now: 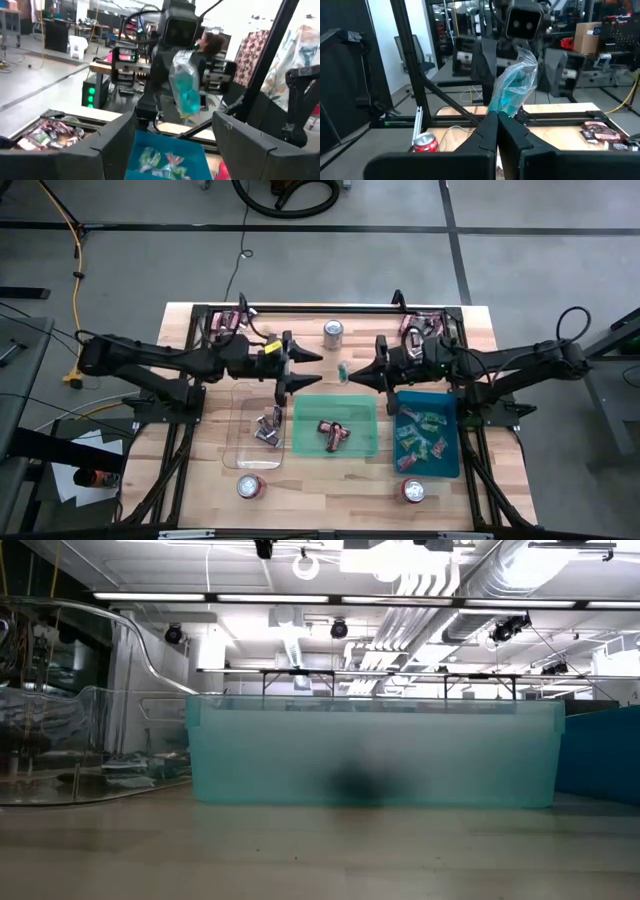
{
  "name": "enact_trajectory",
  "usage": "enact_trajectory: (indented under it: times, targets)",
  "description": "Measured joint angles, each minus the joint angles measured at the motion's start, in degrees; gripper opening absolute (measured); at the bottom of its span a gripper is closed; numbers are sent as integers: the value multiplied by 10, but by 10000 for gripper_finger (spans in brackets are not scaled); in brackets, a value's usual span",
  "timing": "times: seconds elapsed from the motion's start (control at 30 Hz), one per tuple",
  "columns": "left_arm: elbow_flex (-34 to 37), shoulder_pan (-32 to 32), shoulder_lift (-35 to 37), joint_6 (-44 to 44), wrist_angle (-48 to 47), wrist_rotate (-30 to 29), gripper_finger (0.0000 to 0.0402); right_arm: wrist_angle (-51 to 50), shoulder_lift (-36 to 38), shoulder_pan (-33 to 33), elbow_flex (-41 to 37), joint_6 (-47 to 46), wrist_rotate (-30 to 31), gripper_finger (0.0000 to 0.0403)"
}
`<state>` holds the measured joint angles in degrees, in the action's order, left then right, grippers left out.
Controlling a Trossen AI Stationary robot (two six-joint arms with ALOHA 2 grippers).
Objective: Organize candy in baskets
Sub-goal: Put the blue gummy into the blue bin
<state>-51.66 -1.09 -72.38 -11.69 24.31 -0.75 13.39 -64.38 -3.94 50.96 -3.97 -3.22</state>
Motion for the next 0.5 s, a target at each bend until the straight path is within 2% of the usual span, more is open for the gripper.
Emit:
enact_trajectory:
  times: [0.13,0.23,0.37,0.5]
  targets:
    - [1,7,-5,32,-7,-16,253,-25,-3,-6,0,-4,-1,0]
    - [0,23,19,45,-11,-19,253,-95,12,-12,0,-34,-16,0]
    - [0,48,59,79,-61,-29,253,-239,40,-33,0,-121,-42,0]
    - [0,77,92,83,-99,-59,253,-432,57,-76,0,-245,-78,0]
